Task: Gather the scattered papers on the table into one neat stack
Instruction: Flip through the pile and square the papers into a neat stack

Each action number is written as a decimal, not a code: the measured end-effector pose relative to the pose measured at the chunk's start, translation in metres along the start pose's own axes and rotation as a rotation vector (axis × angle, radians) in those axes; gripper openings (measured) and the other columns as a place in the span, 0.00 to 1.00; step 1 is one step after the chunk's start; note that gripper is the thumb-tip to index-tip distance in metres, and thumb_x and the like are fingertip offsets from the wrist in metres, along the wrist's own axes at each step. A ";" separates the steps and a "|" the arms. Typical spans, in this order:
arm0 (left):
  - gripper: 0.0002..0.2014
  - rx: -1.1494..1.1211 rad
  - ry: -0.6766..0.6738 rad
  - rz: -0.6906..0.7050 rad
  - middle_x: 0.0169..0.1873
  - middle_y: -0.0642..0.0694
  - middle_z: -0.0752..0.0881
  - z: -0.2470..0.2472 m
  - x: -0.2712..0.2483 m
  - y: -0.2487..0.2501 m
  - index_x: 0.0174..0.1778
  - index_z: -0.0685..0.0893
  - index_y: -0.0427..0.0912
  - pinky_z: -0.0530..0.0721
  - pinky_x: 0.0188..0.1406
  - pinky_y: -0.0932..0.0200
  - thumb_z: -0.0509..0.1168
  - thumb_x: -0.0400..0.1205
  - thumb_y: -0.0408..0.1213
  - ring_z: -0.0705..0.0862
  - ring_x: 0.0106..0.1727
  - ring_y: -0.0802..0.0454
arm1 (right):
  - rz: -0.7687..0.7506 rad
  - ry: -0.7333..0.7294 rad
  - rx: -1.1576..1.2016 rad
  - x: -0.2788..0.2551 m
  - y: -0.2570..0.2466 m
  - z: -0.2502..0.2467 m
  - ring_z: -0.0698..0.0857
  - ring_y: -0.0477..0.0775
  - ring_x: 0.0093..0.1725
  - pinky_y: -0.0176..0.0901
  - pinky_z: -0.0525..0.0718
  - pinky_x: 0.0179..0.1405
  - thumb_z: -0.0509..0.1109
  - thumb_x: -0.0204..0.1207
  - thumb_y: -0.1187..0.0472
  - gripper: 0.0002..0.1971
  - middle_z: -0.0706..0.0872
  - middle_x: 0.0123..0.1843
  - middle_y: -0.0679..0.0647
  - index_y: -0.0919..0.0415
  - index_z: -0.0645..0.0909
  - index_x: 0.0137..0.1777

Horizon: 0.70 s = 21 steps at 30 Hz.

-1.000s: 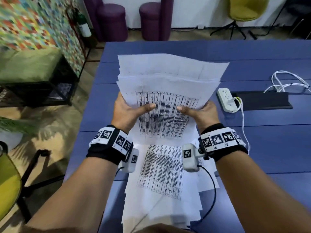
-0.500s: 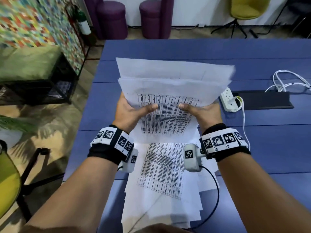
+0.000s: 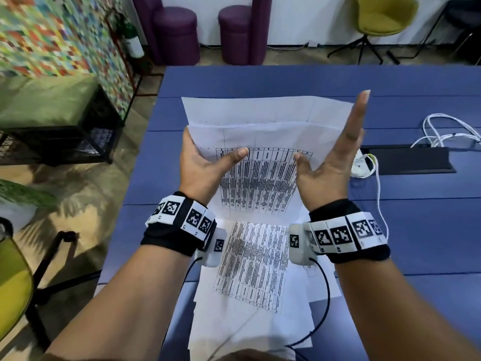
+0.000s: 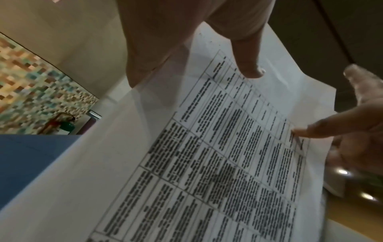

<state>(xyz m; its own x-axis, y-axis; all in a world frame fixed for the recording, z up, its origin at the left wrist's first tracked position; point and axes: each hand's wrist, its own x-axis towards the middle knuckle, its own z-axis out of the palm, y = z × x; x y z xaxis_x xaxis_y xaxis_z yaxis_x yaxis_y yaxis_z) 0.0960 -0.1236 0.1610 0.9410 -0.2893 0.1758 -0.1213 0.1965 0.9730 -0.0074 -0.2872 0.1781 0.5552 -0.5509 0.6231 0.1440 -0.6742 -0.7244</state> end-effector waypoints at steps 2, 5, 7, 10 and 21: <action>0.40 0.011 -0.009 -0.001 0.62 0.47 0.84 -0.001 -0.001 0.000 0.69 0.68 0.39 0.84 0.62 0.57 0.82 0.64 0.30 0.85 0.64 0.56 | 0.027 -0.091 -0.061 0.000 -0.005 -0.004 0.66 0.27 0.58 0.12 0.65 0.54 0.67 0.63 0.83 0.53 0.63 0.65 0.54 0.44 0.50 0.82; 0.41 0.016 -0.009 -0.016 0.63 0.48 0.84 -0.003 -0.002 0.001 0.69 0.68 0.43 0.83 0.64 0.57 0.83 0.62 0.36 0.84 0.66 0.56 | 0.059 -0.065 -0.061 0.002 -0.004 -0.006 0.71 0.36 0.59 0.12 0.65 0.55 0.72 0.62 0.80 0.42 0.62 0.62 0.55 0.53 0.67 0.75; 0.41 0.015 -0.005 0.003 0.63 0.50 0.84 -0.003 -0.003 0.003 0.68 0.68 0.44 0.83 0.63 0.58 0.84 0.63 0.38 0.84 0.66 0.56 | 0.056 -0.014 -0.048 0.001 -0.007 -0.006 0.68 0.32 0.64 0.13 0.63 0.60 0.73 0.60 0.80 0.40 0.62 0.63 0.54 0.59 0.67 0.72; 0.38 -0.028 -0.006 0.030 0.58 0.53 0.84 -0.002 -0.002 0.006 0.67 0.68 0.40 0.82 0.57 0.65 0.82 0.66 0.36 0.86 0.61 0.61 | 0.033 -0.054 -0.034 0.002 -0.013 -0.009 0.68 0.26 0.60 0.11 0.63 0.58 0.72 0.59 0.81 0.50 0.62 0.62 0.54 0.52 0.57 0.80; 0.36 -0.137 0.246 -0.084 0.73 0.51 0.73 0.016 0.009 0.037 0.77 0.70 0.44 0.68 0.76 0.57 0.65 0.79 0.63 0.71 0.73 0.60 | -0.038 -0.044 -0.100 -0.002 -0.009 -0.003 0.66 0.34 0.60 0.13 0.65 0.58 0.68 0.66 0.81 0.40 0.62 0.62 0.57 0.45 0.71 0.73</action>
<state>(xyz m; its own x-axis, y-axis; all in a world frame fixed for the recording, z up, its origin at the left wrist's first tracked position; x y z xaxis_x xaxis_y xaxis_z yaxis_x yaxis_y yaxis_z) 0.0944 -0.1338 0.2012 0.9963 -0.0779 0.0373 -0.0112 0.3112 0.9503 -0.0126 -0.2814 0.1841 0.5865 -0.5035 0.6345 0.0842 -0.7412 -0.6660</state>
